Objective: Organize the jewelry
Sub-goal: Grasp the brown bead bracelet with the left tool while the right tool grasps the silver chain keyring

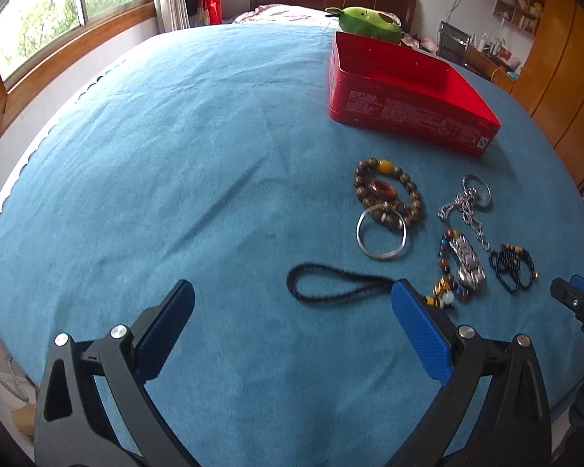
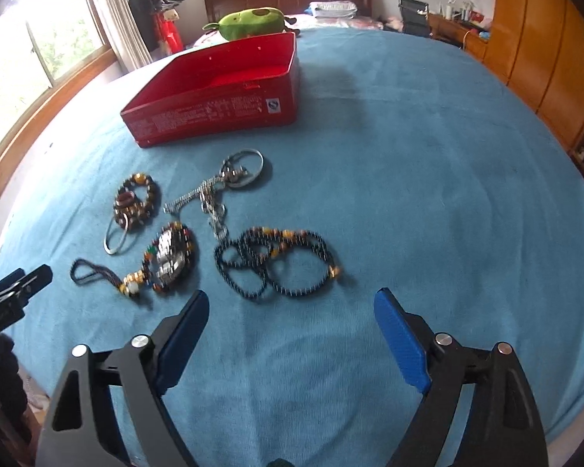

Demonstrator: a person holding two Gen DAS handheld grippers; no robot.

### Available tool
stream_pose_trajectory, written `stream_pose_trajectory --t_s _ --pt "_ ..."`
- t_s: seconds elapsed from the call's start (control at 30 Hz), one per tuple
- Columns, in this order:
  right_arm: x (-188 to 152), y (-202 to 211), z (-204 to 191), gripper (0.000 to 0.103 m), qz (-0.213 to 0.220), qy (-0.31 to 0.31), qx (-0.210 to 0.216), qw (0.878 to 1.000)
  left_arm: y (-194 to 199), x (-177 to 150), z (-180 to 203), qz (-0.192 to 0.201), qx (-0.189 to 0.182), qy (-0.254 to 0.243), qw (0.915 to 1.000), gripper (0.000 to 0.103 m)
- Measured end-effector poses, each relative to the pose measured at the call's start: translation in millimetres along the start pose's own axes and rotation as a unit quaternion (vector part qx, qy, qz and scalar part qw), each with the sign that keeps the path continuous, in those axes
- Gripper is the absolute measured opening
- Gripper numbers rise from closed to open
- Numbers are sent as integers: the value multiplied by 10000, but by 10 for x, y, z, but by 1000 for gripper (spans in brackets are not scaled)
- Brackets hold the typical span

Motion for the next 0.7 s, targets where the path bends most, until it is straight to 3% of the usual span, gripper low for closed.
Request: stream_pose_trajectory --t_s 0.1,0.33,0.47,0.6,0.7 --pt "207 -37 22 82 -84 17 128 9999 -102 253 49 -183 -179 -42 9997 100" --pt "712 -296 -47 38 -449 141 701 9964 -436 753 265 -661 -474 -164 9965 99" --pt "884 -558 -113 25 -785 158 1026 9915 -632 897 425 -893 -619 -285 9937 98" --pt "997 -794 -136 24 -1024 197 1002 9895 -796 1030 526 -1007 -632 -373 9922 97" --pt "1072 -871 -159 17 -1069 256 978 9891 -873 1103 581 -1067 -642 -407 9914 94"
Point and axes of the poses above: each gripper's, at about its wrist camera, not at the fingertips, and y roughly against the way its jaws point, z to its right, x to its top, the point moved 9 cm from there along -y, roughly the way its jaws point, and after that the axes turned 9 degrees about -z, right-handed, at the moved point
